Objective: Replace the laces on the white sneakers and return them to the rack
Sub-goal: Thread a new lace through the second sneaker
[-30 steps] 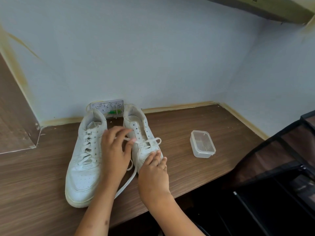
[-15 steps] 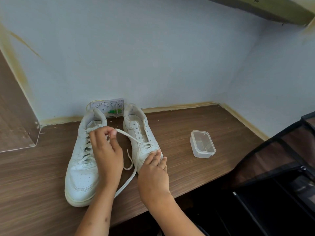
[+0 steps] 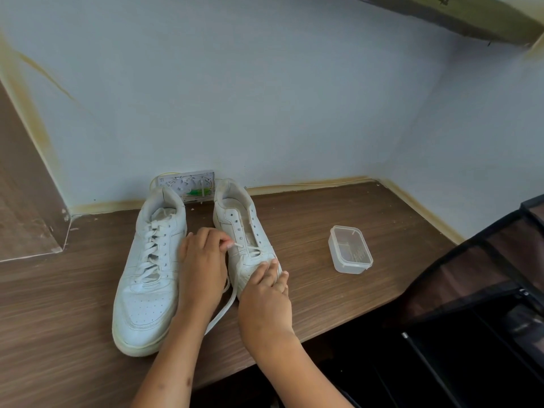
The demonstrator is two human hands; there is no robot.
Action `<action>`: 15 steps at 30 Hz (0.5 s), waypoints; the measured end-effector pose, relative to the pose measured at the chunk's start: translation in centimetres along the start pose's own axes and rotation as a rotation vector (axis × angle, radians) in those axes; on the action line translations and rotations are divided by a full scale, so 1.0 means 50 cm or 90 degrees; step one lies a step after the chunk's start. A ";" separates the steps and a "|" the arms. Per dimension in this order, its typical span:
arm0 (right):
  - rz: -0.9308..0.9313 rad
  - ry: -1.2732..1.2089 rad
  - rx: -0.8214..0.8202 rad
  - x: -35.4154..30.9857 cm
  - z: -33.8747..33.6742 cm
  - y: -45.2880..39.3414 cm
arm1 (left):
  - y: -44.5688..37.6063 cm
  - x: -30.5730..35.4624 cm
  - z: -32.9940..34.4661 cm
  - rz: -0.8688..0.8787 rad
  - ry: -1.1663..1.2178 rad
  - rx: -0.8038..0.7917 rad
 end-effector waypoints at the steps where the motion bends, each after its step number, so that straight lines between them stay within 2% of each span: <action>1: -0.004 -0.002 0.000 -0.001 0.000 0.000 | -0.002 -0.002 -0.004 -0.014 0.015 0.012; 6: -0.020 -0.019 0.002 -0.008 -0.005 -0.001 | -0.006 -0.003 -0.009 -0.057 0.056 0.015; 9: -0.033 -0.016 -0.015 -0.006 -0.015 0.002 | -0.016 -0.030 0.000 -0.092 0.087 -0.094; 11: -0.047 -0.046 -0.005 0.002 -0.029 0.004 | -0.017 -0.035 0.007 -0.077 0.081 -0.180; 15: -0.071 -0.117 0.113 0.033 -0.078 0.011 | -0.010 -0.016 0.004 -0.013 0.087 -0.239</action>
Point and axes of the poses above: each hand's wrist, its own y-axis away from the middle knuckle, its own z-axis out of the palm, x = y × z, the point moved 7 cm from there along -y, towards the middle knuckle, and after that the axes turned 12 degrees about -z, right-handed, at the moved point
